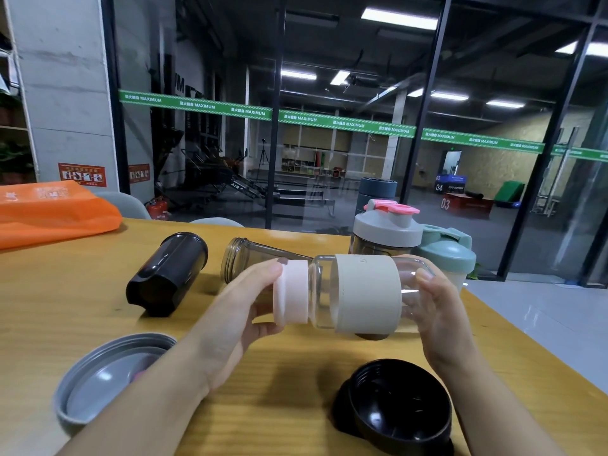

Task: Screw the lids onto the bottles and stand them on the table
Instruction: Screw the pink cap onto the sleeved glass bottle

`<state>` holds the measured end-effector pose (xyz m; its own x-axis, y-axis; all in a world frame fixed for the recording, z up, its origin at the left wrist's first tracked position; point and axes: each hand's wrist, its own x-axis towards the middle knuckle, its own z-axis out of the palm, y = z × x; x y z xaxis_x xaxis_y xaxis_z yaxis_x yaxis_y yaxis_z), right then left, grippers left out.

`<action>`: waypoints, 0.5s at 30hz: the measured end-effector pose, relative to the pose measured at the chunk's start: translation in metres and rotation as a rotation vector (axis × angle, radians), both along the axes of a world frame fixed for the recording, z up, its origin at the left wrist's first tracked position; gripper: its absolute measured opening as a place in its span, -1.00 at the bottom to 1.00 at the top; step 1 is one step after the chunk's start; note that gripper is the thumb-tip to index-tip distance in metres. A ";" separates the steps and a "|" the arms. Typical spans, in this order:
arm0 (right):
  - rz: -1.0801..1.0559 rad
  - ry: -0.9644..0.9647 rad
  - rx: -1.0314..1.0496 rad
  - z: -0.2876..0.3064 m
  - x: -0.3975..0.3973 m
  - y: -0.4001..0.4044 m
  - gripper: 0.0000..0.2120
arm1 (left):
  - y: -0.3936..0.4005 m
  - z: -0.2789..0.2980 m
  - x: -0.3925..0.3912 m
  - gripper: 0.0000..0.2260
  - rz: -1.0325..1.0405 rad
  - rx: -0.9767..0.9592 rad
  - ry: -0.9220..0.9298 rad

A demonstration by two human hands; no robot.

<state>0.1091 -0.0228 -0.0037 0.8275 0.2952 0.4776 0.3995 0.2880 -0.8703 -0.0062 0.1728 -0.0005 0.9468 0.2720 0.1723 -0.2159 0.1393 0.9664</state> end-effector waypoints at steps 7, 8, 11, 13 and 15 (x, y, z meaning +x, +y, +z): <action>0.004 -0.015 -0.018 -0.001 -0.002 0.000 -0.70 | 0.003 0.004 -0.001 -0.63 0.047 -0.012 -0.125; 0.008 -0.019 -0.018 -0.001 -0.002 -0.001 -0.69 | 0.003 0.004 -0.001 -0.63 0.055 -0.023 -0.144; 0.015 -0.023 -0.018 -0.001 -0.003 0.000 -0.68 | 0.003 0.005 -0.001 -0.65 0.075 -0.066 -0.204; 0.017 -0.029 -0.021 -0.001 -0.003 0.000 -0.67 | 0.004 0.005 -0.001 -0.65 0.086 -0.077 -0.241; 0.018 -0.038 -0.025 -0.002 -0.002 0.001 -0.64 | 0.004 0.007 -0.001 -0.64 0.105 -0.086 -0.270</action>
<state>0.1066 -0.0221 -0.0053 0.8033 0.3225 0.5007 0.4274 0.2734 -0.8617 -0.0071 0.1764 0.0064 0.8358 0.3904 0.3862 -0.4812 0.1820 0.8575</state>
